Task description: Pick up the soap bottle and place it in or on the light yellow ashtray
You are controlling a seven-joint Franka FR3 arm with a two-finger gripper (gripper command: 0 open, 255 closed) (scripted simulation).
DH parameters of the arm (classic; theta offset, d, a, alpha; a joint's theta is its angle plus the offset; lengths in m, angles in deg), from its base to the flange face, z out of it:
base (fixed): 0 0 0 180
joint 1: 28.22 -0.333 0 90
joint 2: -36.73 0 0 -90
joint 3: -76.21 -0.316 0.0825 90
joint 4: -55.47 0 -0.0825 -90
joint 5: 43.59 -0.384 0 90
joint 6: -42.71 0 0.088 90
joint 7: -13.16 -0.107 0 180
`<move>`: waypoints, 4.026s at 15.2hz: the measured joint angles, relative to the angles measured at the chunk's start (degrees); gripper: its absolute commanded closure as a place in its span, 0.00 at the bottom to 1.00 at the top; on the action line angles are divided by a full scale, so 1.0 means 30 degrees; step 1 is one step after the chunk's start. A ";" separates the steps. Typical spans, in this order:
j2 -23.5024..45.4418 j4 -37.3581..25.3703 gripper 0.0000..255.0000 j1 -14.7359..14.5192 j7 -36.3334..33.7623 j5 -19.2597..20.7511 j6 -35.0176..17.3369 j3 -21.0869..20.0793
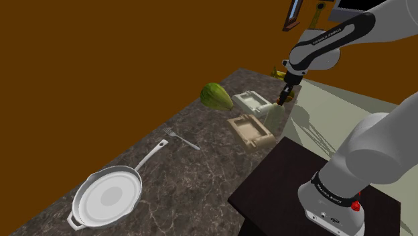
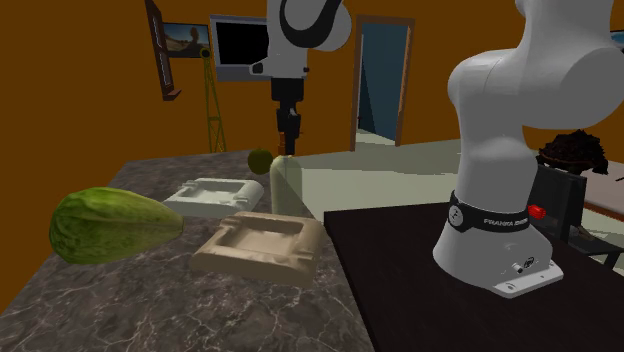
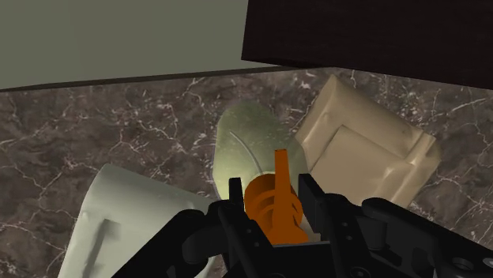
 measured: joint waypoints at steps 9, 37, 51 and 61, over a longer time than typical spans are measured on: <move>-0.1369 -0.0886 1.00 0.0314 -0.0545 0.0541 0.2150 -0.0608; 0.6485 -1.4785 1.00 -0.0729 0.2832 -0.5106 0.9601 0.0444; 1.4160 -2.4177 1.00 0.2441 0.4626 -0.9673 1.2894 -0.0162; 1.4239 -2.1594 1.00 0.2004 0.4960 -0.9837 1.0338 -0.0278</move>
